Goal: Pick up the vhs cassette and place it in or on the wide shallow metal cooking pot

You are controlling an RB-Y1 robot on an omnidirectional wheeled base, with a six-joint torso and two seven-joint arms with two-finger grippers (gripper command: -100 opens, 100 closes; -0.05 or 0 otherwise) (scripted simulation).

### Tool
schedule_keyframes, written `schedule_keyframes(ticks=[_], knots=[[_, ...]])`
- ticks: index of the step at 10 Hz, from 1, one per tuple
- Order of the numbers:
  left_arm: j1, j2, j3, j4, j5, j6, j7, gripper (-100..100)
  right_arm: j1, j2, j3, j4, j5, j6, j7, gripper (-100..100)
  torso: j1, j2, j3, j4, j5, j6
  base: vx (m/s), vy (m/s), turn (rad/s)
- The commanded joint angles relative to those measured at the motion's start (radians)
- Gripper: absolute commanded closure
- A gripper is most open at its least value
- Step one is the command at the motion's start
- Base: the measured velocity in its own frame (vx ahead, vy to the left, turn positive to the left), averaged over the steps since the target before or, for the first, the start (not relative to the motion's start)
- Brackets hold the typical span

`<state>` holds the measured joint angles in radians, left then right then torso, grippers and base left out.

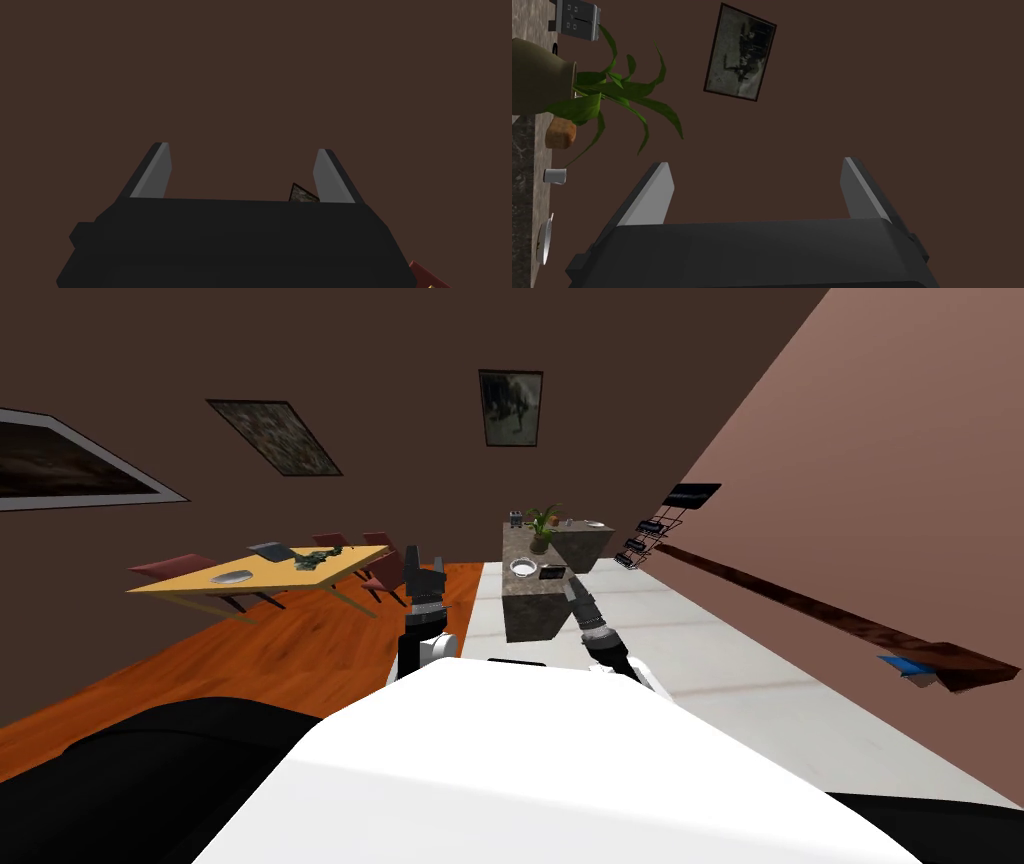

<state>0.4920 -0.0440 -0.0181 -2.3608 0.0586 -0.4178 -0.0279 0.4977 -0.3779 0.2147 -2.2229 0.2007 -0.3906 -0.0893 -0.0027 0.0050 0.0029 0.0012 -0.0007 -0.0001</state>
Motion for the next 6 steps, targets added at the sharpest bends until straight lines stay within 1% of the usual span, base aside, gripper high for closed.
schedule_keyframes(ticks=[1,2,3,4,5,6], knots=[[0.000,0.000,0.000,0.000,0.000,0.000,0.000,0,0.003,-0.043,0.011,0.005,0.003,0.000,0.005,-100,0.000,0.000,0.000,0.000,0.000,0.000,-0.068,-0.029,0.085],[0.000,0.000,0.000,0.000,0.000,0.000,0.000,0,0.007,-0.078,0.042,0.022,0.013,0.000,0.020,-100,0.000,-0.001,0.000,0.000,0.000,0.000,-0.077,-0.035,0.165],[0.000,0.000,0.000,0.000,0.000,0.000,0.000,0,0.007,-0.103,0.042,0.022,0.013,0.000,0.020,-100,0.000,0.000,0.000,0.000,0.000,0.000,-0.054,-0.035,0.073],[0.000,0.000,0.000,0.000,0.000,0.000,0.000,0,0.012,-0.136,0.073,0.041,0.023,0.000,0.035,-100,-0.001,-0.002,-0.001,0.000,0.000,0.000,-0.059,-0.026,0.186],[0.000,0.000,0.000,0.000,0.000,0.000,0.000,0,0.012,-0.165,0.073,0.041,0.023,0.000,0.035,-100,0.000,-0.001,-0.001,0.000,0.000,0.000,-0.056,-0.030,0.079],[0.000,0.000,0.000,0.000,0.000,0.000,0.000,0,0.016,-0.195,0.105,0.062,0.032,0.000,0.052,-100,0.000,-0.002,-0.001,0.000,0.000,0.000,-0.063,-0.026,0.167]])
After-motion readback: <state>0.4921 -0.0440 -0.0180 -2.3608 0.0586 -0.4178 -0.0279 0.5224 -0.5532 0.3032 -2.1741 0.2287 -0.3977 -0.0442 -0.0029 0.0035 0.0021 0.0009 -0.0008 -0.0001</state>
